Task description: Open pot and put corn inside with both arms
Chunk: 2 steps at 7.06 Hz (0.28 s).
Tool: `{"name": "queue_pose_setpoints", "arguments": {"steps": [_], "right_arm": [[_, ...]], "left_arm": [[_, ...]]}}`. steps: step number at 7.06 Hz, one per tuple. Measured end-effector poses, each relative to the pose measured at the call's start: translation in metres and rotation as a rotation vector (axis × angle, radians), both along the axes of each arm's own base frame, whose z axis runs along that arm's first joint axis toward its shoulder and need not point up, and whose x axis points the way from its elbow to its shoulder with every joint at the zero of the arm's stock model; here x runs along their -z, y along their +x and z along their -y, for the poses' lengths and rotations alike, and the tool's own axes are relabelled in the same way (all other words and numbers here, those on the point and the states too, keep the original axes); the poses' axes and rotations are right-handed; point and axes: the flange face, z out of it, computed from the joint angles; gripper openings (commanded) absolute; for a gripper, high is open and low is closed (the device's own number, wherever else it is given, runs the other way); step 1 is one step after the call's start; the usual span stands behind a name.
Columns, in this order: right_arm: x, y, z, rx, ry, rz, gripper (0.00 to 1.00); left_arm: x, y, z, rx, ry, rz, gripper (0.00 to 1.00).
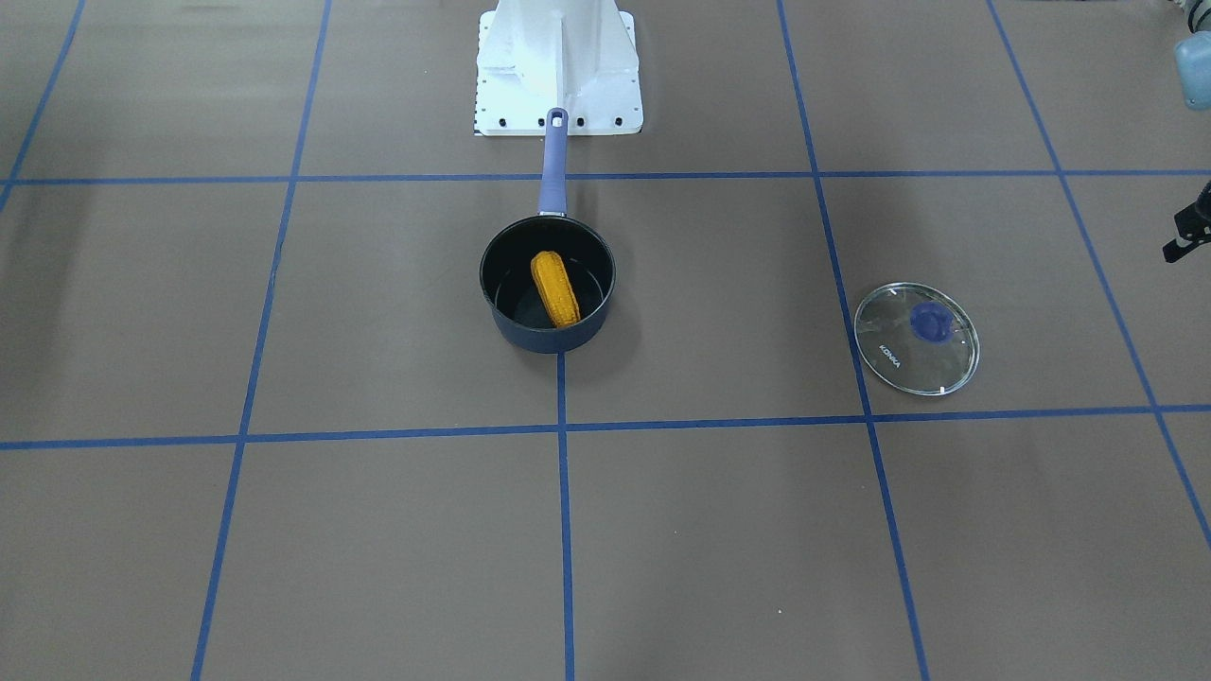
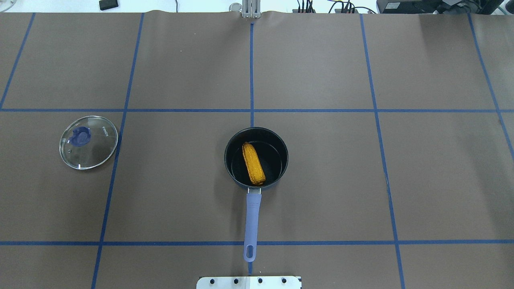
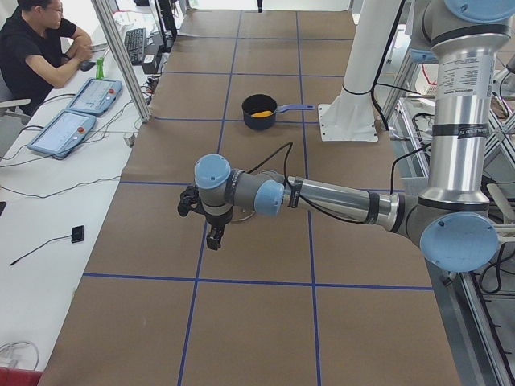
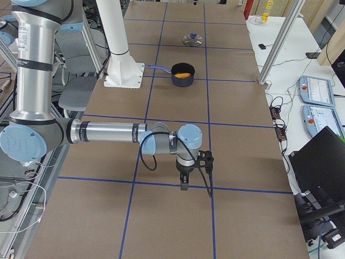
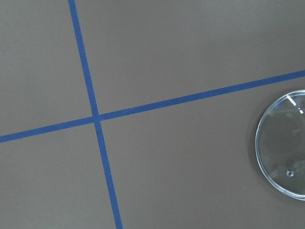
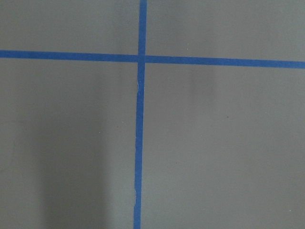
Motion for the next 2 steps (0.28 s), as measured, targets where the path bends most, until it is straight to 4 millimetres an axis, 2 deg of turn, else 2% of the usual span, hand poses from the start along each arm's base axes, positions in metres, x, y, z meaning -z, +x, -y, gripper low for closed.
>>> {"name": "queue_pose_setpoints", "arguments": {"steps": [2], "right_arm": [[-0.0008, -0.0004, 0.0007, 0.001, -0.001, 0.003, 1.0]], "left_arm": [[-0.001, -0.0005, -0.001, 0.001, -0.002, 0.0, 0.99]]}}
